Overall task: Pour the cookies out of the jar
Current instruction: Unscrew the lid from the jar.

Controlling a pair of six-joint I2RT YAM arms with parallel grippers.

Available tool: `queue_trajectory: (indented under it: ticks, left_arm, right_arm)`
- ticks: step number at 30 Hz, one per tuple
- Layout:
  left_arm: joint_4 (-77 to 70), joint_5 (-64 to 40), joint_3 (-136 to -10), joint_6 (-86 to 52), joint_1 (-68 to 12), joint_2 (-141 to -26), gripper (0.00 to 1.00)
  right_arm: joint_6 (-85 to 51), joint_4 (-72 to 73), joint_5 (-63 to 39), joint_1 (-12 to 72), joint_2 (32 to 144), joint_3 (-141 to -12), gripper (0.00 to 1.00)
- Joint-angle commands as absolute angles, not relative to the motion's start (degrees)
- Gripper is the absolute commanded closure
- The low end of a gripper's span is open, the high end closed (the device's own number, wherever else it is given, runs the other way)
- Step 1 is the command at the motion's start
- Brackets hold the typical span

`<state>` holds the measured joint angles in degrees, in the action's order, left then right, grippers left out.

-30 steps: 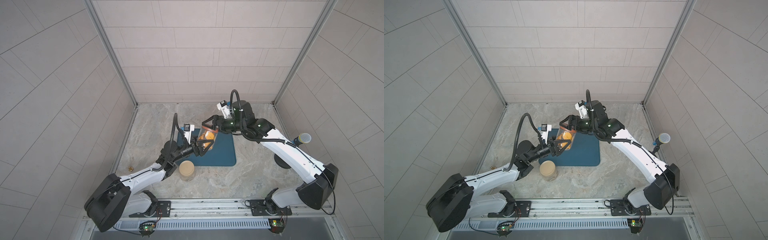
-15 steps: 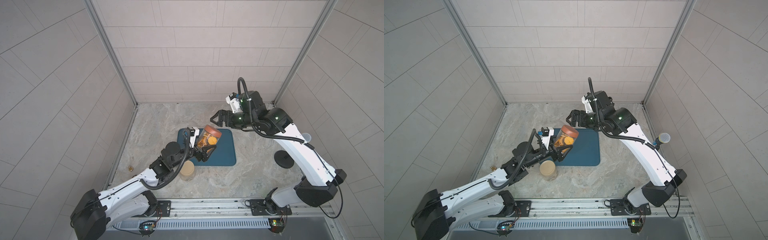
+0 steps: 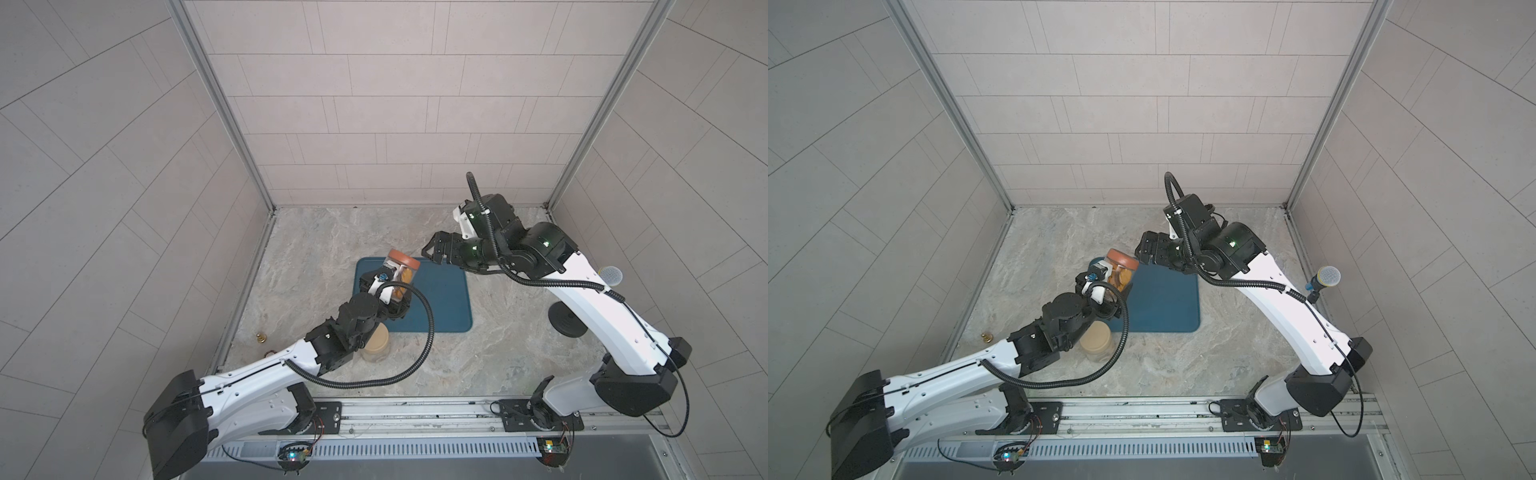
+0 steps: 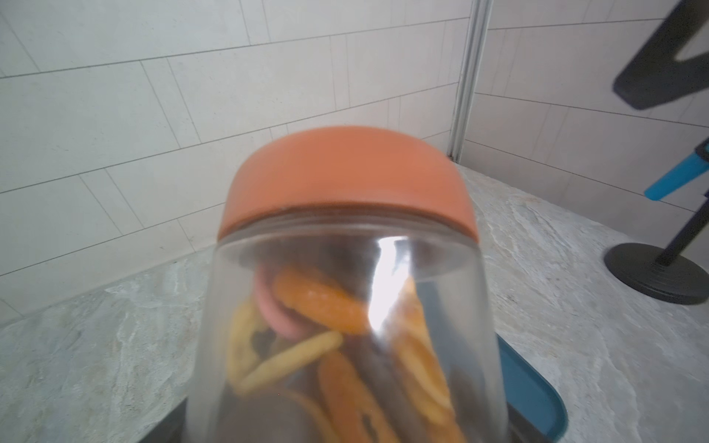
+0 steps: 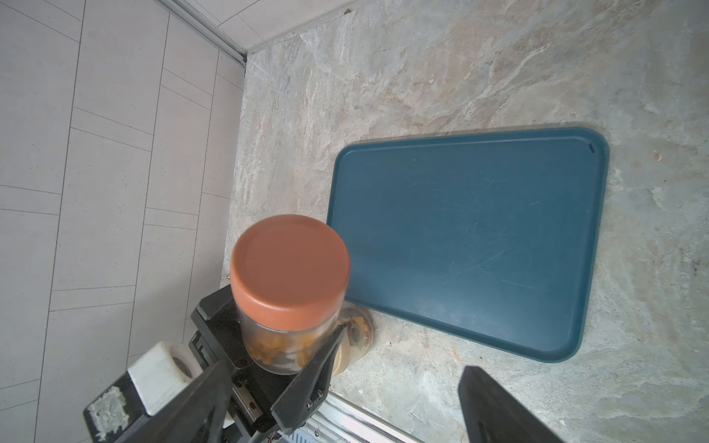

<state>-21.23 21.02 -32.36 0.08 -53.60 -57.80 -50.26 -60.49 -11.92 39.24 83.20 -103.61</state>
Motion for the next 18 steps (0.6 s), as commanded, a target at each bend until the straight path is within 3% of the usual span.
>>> queue_trajectory:
  ticks: [1,6,12,18]
  left_arm:
    - [-33.9,15.2,-30.8,0.1,-53.9,-53.5,1.00]
    - [-36.1,4.8,-30.0,-3.3,-53.8,-52.5,1.00]
    - [-37.3,4.0,-30.0,-5.2,-53.8,-53.6,1.00]
    - [-37.7,3.8,-30.5,-5.5,-53.8,-54.4,1.00]
  right_arm:
    - [-53.1,-59.8,-10.0,40.1,83.5,-104.4,0.03]
    - [-54.5,-53.9,-12.3,41.1,82.6,-100.5,0.03]
    - [-57.4,-48.5,-14.4,42.4,82.6,-98.3,0.01]
    - [-60.5,-50.1,-9.4,44.4,83.0,-97.9,0.01]
